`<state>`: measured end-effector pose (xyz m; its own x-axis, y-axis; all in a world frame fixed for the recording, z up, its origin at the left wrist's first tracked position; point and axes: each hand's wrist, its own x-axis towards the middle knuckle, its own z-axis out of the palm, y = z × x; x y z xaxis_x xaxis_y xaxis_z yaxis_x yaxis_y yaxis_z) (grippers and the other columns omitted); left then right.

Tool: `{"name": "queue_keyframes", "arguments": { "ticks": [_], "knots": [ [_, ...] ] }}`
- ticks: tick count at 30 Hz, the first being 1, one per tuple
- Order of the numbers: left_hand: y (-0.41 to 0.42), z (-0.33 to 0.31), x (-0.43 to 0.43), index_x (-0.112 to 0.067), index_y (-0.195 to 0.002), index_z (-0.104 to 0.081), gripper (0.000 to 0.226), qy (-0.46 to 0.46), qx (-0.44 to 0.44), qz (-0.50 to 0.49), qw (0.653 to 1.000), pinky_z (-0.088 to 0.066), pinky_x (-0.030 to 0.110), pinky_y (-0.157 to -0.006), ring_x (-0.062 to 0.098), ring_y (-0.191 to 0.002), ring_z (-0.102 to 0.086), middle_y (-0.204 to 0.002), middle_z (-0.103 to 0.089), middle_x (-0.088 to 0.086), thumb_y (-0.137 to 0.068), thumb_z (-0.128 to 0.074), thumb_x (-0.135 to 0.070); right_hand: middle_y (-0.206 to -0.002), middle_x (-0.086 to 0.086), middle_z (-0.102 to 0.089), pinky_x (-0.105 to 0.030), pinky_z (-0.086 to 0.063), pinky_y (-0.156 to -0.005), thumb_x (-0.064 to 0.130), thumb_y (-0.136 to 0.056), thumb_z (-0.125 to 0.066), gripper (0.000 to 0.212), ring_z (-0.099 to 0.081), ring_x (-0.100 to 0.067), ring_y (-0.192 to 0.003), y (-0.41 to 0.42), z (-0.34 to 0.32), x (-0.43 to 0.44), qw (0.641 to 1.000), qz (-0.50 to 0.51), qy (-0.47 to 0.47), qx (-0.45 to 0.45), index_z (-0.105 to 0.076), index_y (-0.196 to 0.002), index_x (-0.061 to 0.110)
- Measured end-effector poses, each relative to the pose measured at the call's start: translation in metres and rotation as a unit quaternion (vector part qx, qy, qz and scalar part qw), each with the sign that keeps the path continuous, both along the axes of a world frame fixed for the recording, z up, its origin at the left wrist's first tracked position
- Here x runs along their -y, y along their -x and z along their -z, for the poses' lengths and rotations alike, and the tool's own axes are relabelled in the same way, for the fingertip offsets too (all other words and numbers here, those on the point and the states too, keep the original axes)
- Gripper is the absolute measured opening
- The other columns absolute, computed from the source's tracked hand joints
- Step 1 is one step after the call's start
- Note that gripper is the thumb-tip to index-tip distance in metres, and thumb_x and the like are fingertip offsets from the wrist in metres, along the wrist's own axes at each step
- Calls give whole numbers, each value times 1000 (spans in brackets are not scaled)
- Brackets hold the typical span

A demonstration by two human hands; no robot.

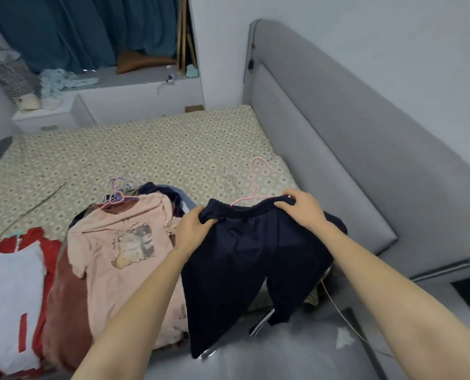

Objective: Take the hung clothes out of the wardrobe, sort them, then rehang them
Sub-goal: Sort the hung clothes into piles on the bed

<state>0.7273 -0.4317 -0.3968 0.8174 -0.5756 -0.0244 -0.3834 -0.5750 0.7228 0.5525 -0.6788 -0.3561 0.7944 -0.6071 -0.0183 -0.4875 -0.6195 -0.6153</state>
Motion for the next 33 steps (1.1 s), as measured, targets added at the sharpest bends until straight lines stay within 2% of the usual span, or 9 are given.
{"name": "queue_keyframes", "arguments": {
  "ticks": [2, 5, 10, 12, 15, 20, 26, 28, 33],
  "knots": [
    [9, 1, 24, -26, -77, -52, 23, 6, -7, 11, 1000, -38, 31, -57, 13, -71, -59, -71, -60, -8, -85, -69, -40, -86, 7, -65, -33, -43, -69, 45, -89, -64, 20, -57, -17, -84, 14, -4, 20, 1000, 15, 9, 0, -65, -91, 25],
    [21, -3, 59, -29, -72, -46, 29, 15, -14, 21, 1000, -34, 30, -56, 10, -69, -55, -69, -57, -10, -87, -69, -36, -87, 5, -67, -35, -48, -72, 44, -88, -65, 18, -59, -18, -84, 30, -12, 46, 999, 36, 7, 6, -64, -88, 26],
    [26, -7, 107, -21, -80, -54, 21, 34, -30, 49, 998, -31, 24, -54, 5, -67, -53, -72, -58, -9, -89, -69, -33, -81, 5, -63, -34, -45, -67, 41, -89, -65, 18, -57, -18, -80, 41, -21, 83, 998, 66, 6, 2, -61, -83, 25],
    [21, -5, 122, -21, -79, -54, 22, 45, -39, 52, 997, -31, 24, -54, 6, -67, -53, -72, -58, -8, -89, -69, -32, -78, 5, -62, -37, -47, -70, 41, -88, -65, 19, -57, -20, -79, 38, -21, 96, 997, 70, 11, -1, -61, -81, 24],
    [8, 1, 138, -21, -74, -51, 26, 54, -40, 55, 996, -32, 26, -54, 7, -64, -52, -68, -56, -8, -87, -70, -33, -76, 6, -60, -34, -42, -64, 42, -88, -66, 21, -55, -20, -76, 26, -21, 111, 997, 75, 31, -9, -61, -83, 22],
    [-30, 20, 160, -26, -72, -49, 27, 52, -62, 58, 995, -29, 26, -53, 7, -63, -50, -67, -55, -10, -88, -70, -30, -77, 5, -61, -35, -44, -67, 42, -89, -65, 22, -56, -21, -77, -12, -9, 129, 996, 77, 37, -25, -61, -84, 21],
    [-103, 47, 189, -16, -78, -56, 21, 54, -100, 52, 992, -38, 28, -58, 9, -65, -54, -70, -58, -7, -86, -73, -27, -81, 6, -64, -28, -36, -60, 44, -89, -64, 19, -55, -18, -77, -86, 7, 156, 996, 72, 34, -48, -62, -85, 26],
    [-129, 57, 194, -14, -81, -58, 21, 47, -104, 43, 992, -39, 29, -59, 11, -67, -56, -72, -60, -4, -86, -73, -27, -83, 6, -64, -29, -39, -63, 44, -89, -64, 19, -56, -18, -80, -115, 14, 164, 996, 61, 32, -53, -63, -87, 24],
    [-182, 81, 202, -13, -83, -58, 17, 38, -124, 4, 992, -35, 17, -55, 4, -67, -53, -74, -58, -6, -89, -71, -23, -91, 2, -67, -34, -46, -71, 43, -89, -65, 26, -56, -18, -83, -181, 46, 179, 998, 34, 17, -58, -64, -97, 19]
  ]
}}
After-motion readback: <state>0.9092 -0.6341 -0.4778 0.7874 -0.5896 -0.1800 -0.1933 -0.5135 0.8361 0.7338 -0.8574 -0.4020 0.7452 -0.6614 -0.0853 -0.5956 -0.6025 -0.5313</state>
